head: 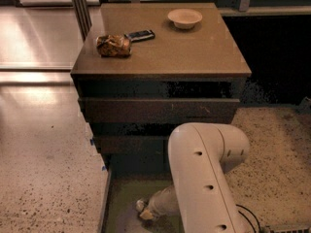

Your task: Pick 7up can from bottom drawer and place on counter

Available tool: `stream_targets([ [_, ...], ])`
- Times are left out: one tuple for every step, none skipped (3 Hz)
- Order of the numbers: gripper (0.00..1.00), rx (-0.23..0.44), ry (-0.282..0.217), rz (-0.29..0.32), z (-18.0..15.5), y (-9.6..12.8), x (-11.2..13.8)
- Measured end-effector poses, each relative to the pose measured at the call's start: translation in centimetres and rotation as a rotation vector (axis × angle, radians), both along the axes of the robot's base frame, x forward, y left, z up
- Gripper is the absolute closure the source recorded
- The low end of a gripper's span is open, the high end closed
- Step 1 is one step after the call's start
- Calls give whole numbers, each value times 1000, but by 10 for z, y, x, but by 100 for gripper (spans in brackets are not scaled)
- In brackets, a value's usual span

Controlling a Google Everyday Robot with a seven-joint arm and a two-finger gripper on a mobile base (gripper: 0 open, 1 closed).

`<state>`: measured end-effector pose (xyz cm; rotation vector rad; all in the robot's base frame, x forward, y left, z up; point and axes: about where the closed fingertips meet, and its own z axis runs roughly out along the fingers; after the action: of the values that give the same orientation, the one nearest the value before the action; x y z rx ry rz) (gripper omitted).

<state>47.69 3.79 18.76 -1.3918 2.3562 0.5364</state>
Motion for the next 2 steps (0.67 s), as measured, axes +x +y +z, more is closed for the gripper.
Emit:
stream_targets([
  [100, 18, -58, 13, 58, 6, 12],
  [100, 54, -110, 34, 133, 19, 22],
])
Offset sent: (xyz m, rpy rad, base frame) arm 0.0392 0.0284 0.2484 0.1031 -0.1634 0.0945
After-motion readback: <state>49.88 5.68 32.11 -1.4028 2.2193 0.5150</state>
